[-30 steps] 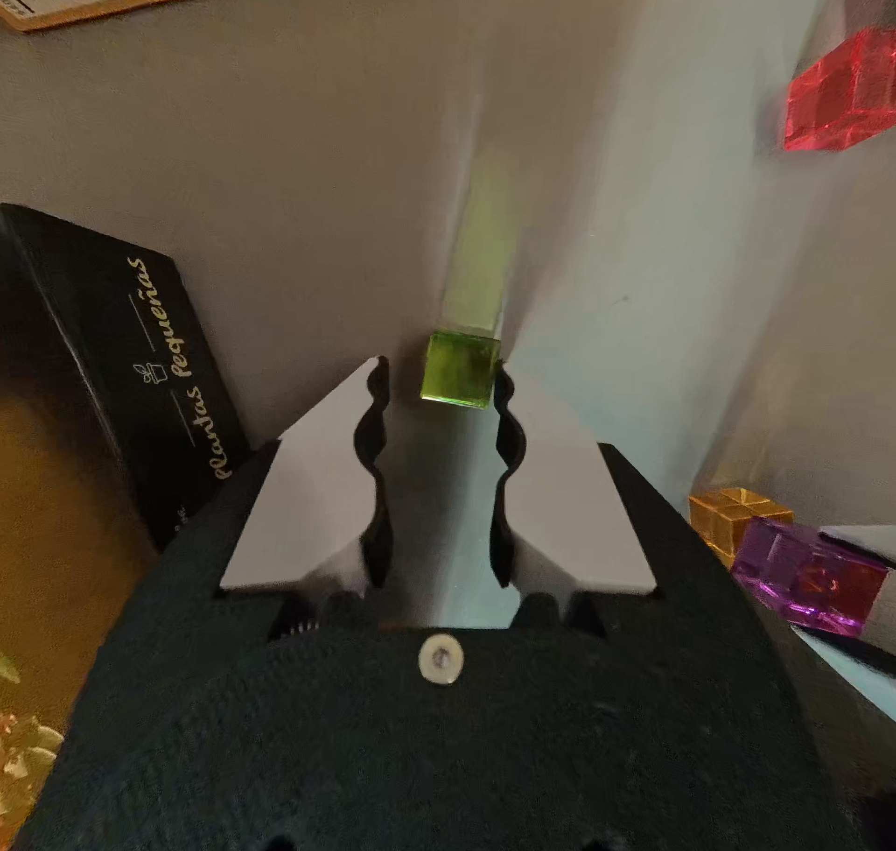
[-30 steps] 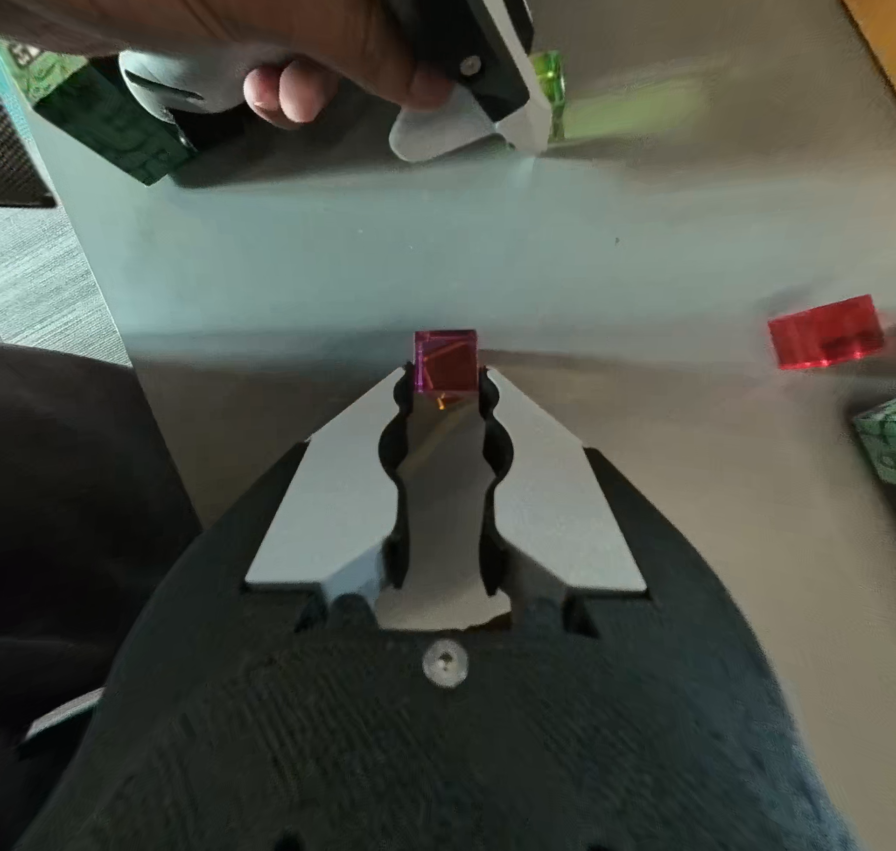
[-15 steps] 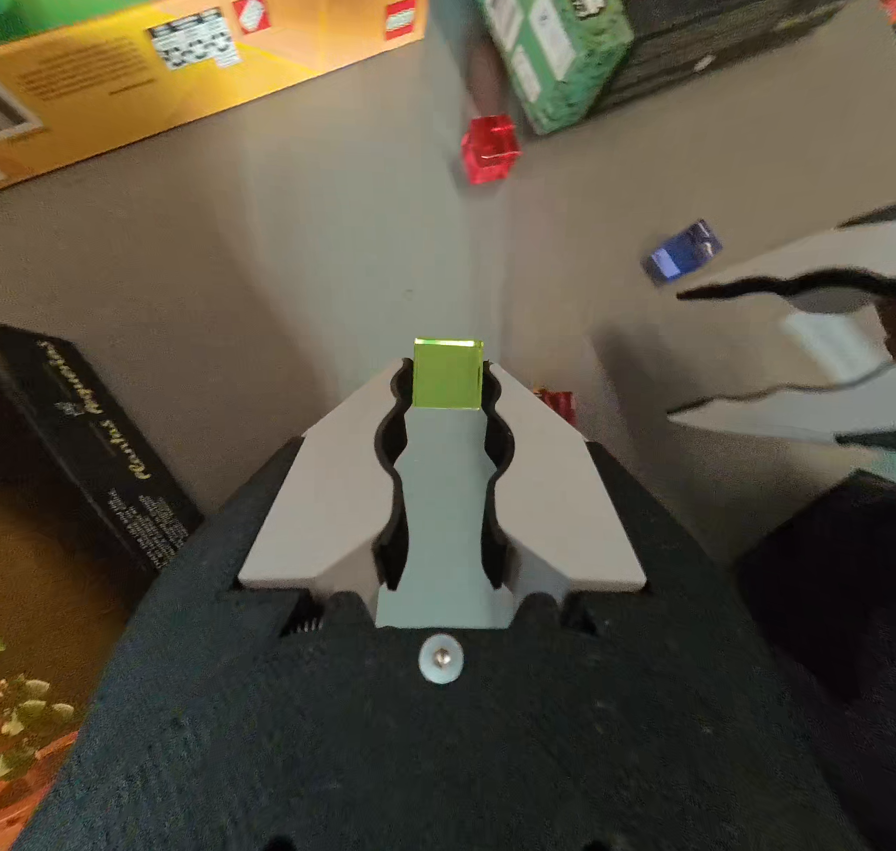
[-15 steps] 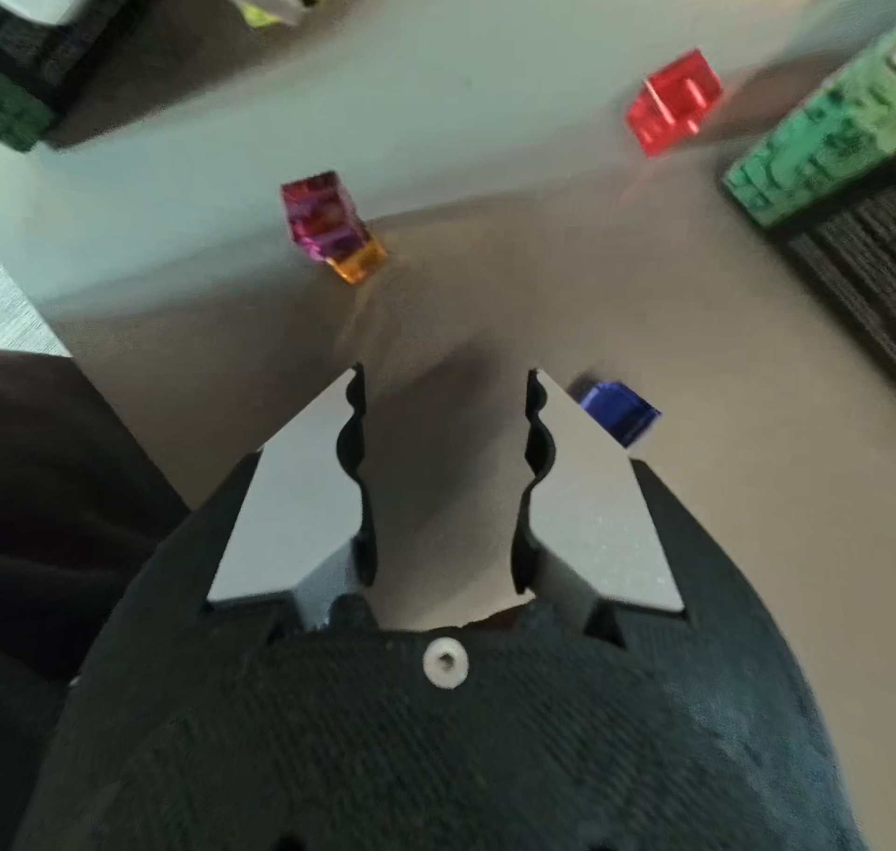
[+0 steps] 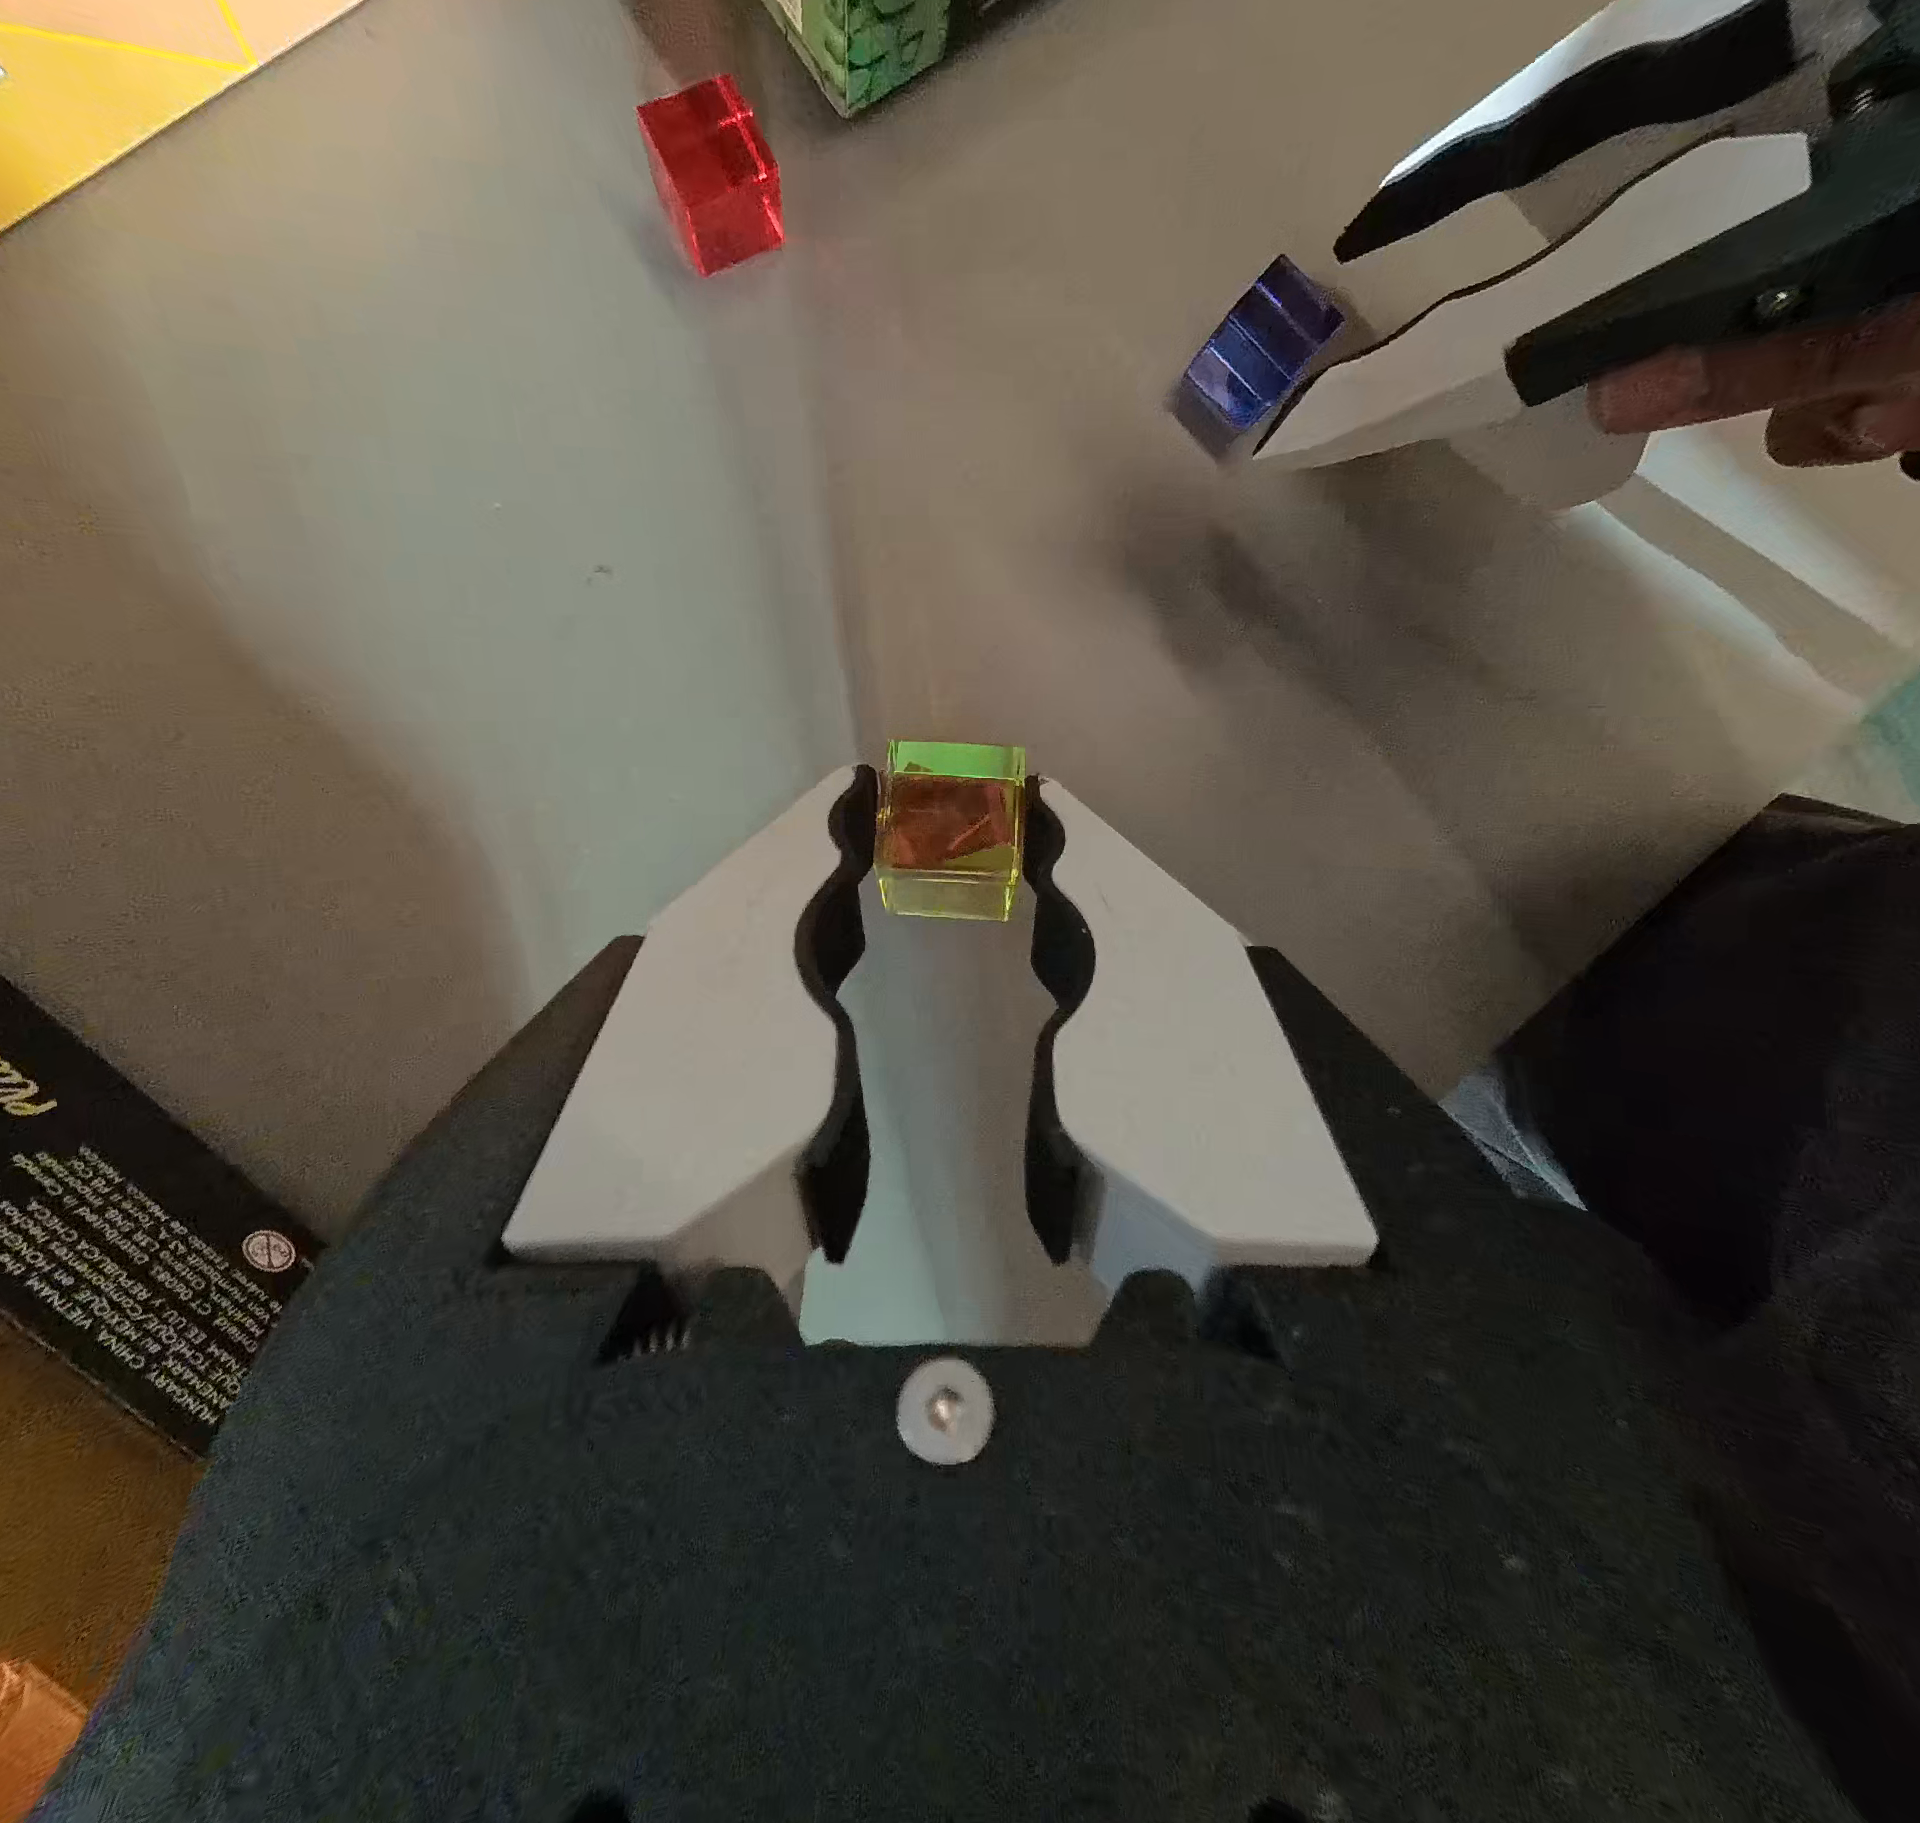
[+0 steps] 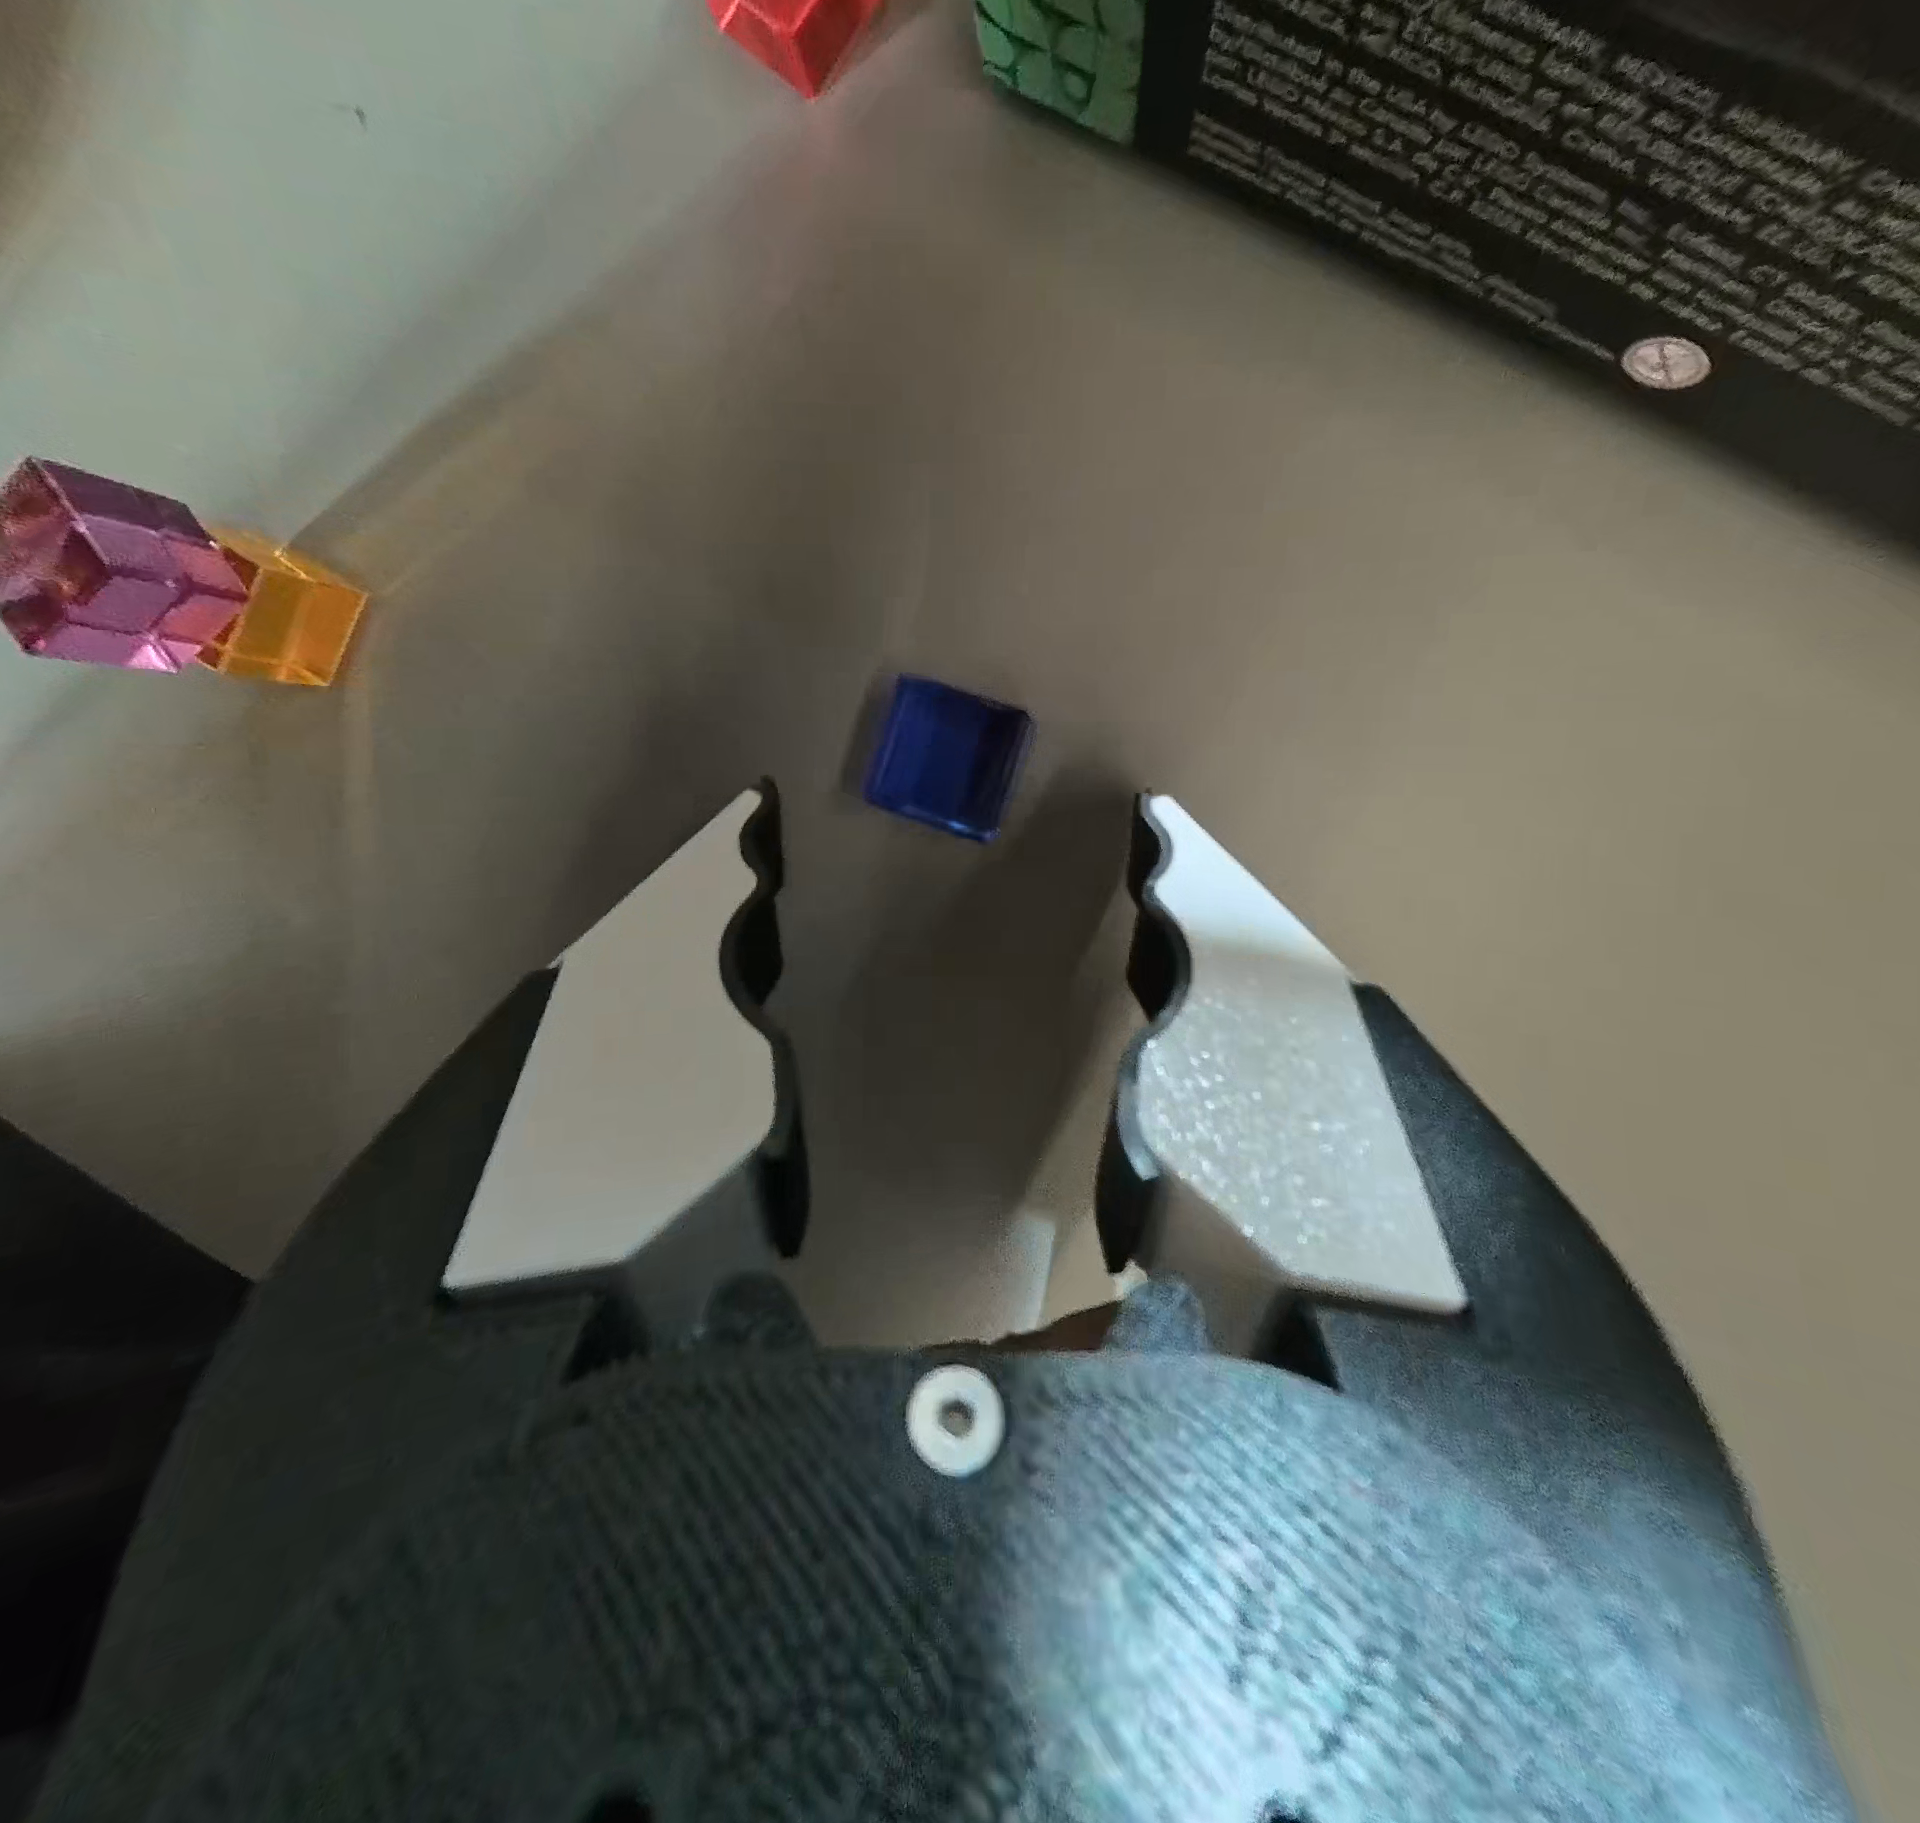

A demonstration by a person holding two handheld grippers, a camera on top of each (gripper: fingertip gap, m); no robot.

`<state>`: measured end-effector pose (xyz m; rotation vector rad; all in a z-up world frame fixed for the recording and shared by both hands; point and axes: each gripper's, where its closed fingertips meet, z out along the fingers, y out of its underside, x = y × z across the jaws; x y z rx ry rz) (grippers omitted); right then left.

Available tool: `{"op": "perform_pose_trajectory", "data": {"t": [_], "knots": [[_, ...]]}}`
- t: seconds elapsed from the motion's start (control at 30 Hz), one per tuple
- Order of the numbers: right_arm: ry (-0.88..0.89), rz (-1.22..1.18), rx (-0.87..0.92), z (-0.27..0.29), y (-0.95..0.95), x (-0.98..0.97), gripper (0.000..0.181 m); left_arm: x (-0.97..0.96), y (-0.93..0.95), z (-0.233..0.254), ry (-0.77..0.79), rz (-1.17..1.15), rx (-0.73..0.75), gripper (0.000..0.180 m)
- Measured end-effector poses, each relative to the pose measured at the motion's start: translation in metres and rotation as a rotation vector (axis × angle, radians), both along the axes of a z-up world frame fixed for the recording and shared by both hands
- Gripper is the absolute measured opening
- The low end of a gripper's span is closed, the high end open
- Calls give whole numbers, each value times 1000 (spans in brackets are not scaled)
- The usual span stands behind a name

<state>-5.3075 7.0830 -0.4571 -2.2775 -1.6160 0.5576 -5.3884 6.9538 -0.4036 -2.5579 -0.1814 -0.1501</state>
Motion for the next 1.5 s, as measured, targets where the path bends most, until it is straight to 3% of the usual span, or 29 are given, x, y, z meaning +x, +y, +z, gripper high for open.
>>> {"op": "perform_pose_trajectory", "data": {"t": [0.2, 0.37, 0.57, 0.87, 1.23, 1.5], "knots": [[-13, -12, -22, -7, -3, -14, 57, 0, 3, -9, 11, -15, -29, 25], [-43, -2, -4, -9, 1, -15, 31, -3, 3, -13, 2, 11, -38, 28], [-16, 49, -15, -1, -7, -17, 28, -1, -3, -12, -23, 23, -30, 35], [298, 417, -43, 98, -97, -74, 28, -11, -32, -17, -62, 98, -41, 39], [203, 551, -7, 93, -129, -88, 27, -6, -19, -12, -59, 88, 47, 41], [92, 586, 18, 74, -137, -97, 27, -5, -31, -17, -69, 91, 29, 41]]}}
